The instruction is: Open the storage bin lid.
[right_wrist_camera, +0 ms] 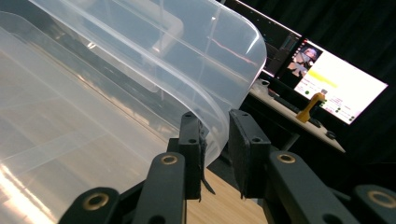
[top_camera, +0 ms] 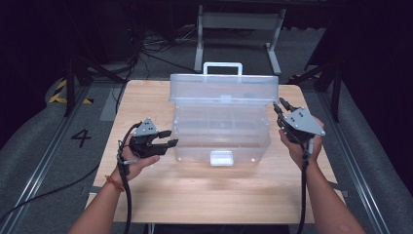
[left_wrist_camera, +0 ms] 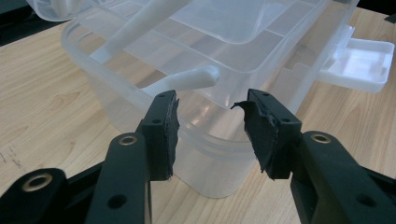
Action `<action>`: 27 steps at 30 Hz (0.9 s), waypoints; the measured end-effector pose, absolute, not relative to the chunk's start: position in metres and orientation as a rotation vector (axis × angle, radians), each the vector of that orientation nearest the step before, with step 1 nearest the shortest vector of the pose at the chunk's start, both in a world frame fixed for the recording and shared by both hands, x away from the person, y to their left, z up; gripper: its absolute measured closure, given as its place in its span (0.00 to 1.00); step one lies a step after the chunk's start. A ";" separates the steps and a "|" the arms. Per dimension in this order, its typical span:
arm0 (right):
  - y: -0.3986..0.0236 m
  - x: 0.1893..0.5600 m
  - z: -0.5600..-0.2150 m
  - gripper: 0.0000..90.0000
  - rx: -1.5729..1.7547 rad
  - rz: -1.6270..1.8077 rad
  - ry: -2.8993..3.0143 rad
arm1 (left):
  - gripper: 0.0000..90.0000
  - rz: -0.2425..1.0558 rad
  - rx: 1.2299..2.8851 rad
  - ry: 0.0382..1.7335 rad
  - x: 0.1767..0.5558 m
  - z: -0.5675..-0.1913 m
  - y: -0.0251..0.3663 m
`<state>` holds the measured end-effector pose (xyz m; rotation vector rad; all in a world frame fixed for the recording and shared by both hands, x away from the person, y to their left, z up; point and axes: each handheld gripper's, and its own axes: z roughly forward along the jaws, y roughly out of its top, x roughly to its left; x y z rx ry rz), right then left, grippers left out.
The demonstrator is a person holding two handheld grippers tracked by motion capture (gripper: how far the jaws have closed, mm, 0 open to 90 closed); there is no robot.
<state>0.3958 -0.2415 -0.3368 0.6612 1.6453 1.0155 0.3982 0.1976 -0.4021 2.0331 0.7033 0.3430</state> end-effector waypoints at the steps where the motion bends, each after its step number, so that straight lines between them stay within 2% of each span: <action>1: -0.242 0.396 -0.337 0.81 0.661 1.016 1.645 | 0.62 0.343 2.033 0.703 0.398 -0.402 0.198; 2: -0.241 0.397 -0.336 0.77 0.667 1.013 1.644 | 0.62 0.341 2.035 0.700 0.398 -0.402 0.198; 10: -0.239 0.414 -0.335 0.77 0.692 1.005 1.653 | 0.62 0.326 2.030 0.701 0.400 -0.403 0.198; 17: -0.237 0.419 -0.325 0.88 0.683 0.982 1.634 | 0.62 0.334 2.051 0.705 0.404 -0.402 0.197; 27: -0.233 0.436 -0.314 0.91 0.679 0.935 1.624 | 0.62 0.332 2.050 0.717 0.406 -0.404 0.196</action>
